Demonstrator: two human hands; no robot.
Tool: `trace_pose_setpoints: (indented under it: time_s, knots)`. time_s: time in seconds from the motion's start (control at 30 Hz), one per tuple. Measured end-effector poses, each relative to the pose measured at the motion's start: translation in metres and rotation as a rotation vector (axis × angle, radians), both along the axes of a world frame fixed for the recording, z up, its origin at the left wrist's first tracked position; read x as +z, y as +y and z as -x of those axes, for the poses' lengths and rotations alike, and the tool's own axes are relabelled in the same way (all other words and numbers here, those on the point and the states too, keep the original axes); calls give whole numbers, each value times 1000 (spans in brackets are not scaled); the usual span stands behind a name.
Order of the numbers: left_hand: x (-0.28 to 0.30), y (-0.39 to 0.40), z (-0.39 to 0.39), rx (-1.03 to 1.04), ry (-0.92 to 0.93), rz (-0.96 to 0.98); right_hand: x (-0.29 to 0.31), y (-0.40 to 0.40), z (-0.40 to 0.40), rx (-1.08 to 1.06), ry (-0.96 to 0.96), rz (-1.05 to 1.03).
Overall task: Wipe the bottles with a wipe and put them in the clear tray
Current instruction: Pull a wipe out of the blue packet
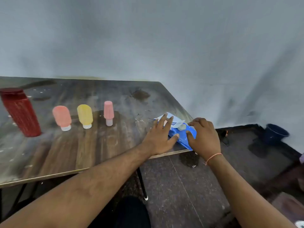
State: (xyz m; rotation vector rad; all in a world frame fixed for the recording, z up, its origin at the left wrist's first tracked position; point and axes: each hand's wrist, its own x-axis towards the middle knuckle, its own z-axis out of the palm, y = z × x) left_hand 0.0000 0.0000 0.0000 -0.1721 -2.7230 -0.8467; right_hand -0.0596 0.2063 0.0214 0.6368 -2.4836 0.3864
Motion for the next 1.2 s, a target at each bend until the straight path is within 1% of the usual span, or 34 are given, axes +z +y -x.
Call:
trace_pose_setpoints:
  time_s: [0.07, 0.17, 0.27, 0.37, 0.47, 0.57, 0.73, 0.93, 1.07, 1.2]
  knots:
    - [-2, 5, 11, 21, -45, -5, 3, 0, 6, -17, -55, -26]
    - [-13, 5, 29, 16, -91, 39, -1, -3, 18, 6, -146, -97]
    - [-21, -3, 41, 22, -97, 145, -5, -8, 27, 46, -257, -49]
    - [-23, -10, 51, -27, -95, 235, -7, -15, 33, 43, -300, -19]
    - [-17, -19, 59, -103, -91, 214, -10, -20, 35, 59, -280, -21]
    - [-17, -27, 67, -128, -71, 167, -9, -23, 36, 67, -236, 6]
    - [-23, -34, 82, -187, -61, 137, -10, -27, 41, 107, -169, -26]
    - [-22, -33, 78, -195, -51, 177, -20, -33, 49, 148, -94, -7]
    - [-21, -31, 80, -181, -98, 252, -28, -34, 50, 195, 5, -12]
    - [-22, -30, 82, -174, -118, 291, -30, -32, 48, 196, 31, -8]
